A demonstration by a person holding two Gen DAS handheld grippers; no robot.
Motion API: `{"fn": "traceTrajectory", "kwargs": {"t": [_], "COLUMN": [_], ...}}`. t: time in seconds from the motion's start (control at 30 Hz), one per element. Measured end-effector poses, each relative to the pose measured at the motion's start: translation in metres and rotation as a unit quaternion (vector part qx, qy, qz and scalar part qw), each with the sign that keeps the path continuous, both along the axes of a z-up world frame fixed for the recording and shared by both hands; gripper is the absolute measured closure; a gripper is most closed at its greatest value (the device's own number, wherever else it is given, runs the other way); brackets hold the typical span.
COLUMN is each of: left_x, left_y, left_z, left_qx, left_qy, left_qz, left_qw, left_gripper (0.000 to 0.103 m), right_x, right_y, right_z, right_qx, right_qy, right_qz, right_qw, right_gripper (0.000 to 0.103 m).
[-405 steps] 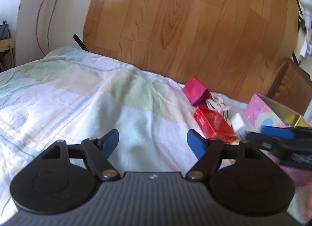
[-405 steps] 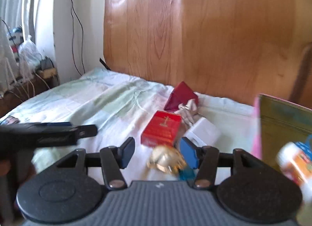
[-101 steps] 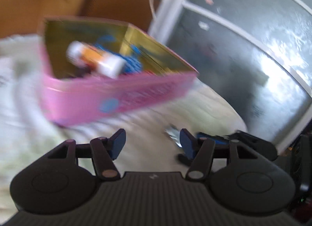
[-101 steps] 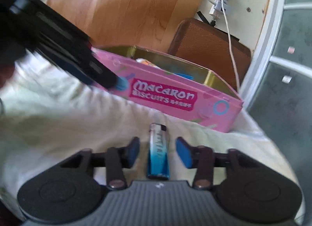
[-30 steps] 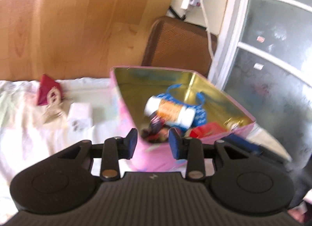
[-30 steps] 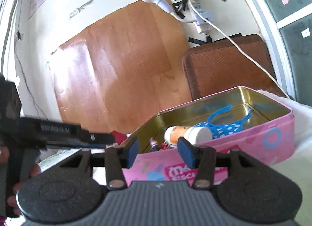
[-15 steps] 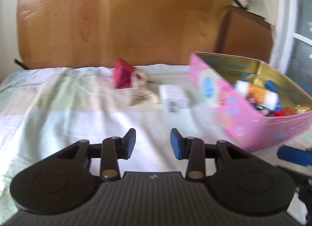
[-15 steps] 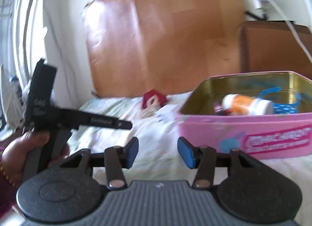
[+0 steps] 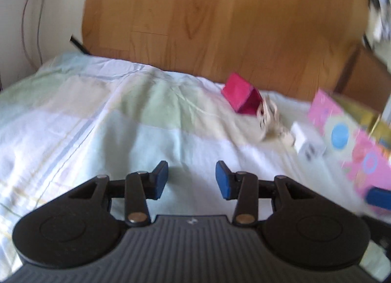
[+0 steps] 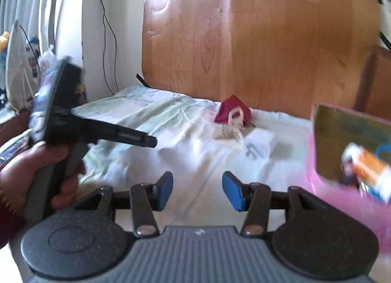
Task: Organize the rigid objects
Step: 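Reach the right gripper to the white keychain clip, then grasp the white keychain clip with the right gripper and lift it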
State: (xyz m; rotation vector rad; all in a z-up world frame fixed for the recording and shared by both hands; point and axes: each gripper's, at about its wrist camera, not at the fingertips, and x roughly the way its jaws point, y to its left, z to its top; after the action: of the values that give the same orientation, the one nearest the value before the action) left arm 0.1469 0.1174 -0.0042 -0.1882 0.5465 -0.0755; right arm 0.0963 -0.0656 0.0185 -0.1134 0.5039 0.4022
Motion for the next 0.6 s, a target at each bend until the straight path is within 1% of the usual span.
{"fn": "traceTrajectory", "kwargs": {"t": [0.1, 0.2, 0.27, 0.33, 0.4, 0.43, 0.47, 0.5, 0.6], "left_x": [-0.001, -0.001, -0.003, 0.0, -0.001, 0.0, 0.001, 0.001, 0.001], "left_y": [0.013, 0.018, 0.02, 0.017, 0.015, 0.013, 0.013, 0.012, 0.013], "left_z": [0.0, -0.001, -0.001, -0.002, -0.001, -0.001, -0.001, 0.0, 0.0], "left_qx": [-0.041, -0.065, -0.071, -0.071, -0.066, -0.062, -0.059, -0.056, -0.057], "left_qy": [-0.006, -0.014, -0.019, -0.025, -0.032, -0.034, -0.036, -0.037, -0.038], "left_qz": [0.005, 0.011, 0.013, 0.011, 0.006, 0.004, 0.002, 0.001, -0.002], "left_qw": [0.9991, 0.9978, 0.9972, 0.9971, 0.9973, 0.9975, 0.9976, 0.9978, 0.9976], "left_gripper": [0.057, 0.057, 0.056, 0.055, 0.054, 0.054, 0.054, 0.054, 0.054], "right_x": [0.044, 0.097, 0.131, 0.154, 0.177, 0.182, 0.184, 0.182, 0.165], "right_y": [0.02, 0.034, 0.04, 0.044, 0.045, 0.045, 0.045, 0.043, 0.04], "right_z": [0.008, 0.005, -0.001, -0.009, -0.021, -0.025, -0.027, -0.029, -0.027], "right_qx": [-0.01, -0.019, -0.015, -0.025, -0.031, -0.035, -0.039, -0.04, -0.033], "right_qy": [0.013, 0.037, 0.054, 0.065, 0.098, 0.099, 0.1, 0.098, 0.093], "right_qz": [-0.009, -0.047, -0.071, -0.084, -0.09, -0.1, -0.105, -0.106, -0.083], "right_qw": [1.0, 0.998, 0.996, 0.994, 0.991, 0.989, 0.989, 0.989, 0.992], "right_gripper": [0.055, 0.054, 0.053, 0.052, 0.052, 0.052, 0.058, 0.059, 0.06]}}
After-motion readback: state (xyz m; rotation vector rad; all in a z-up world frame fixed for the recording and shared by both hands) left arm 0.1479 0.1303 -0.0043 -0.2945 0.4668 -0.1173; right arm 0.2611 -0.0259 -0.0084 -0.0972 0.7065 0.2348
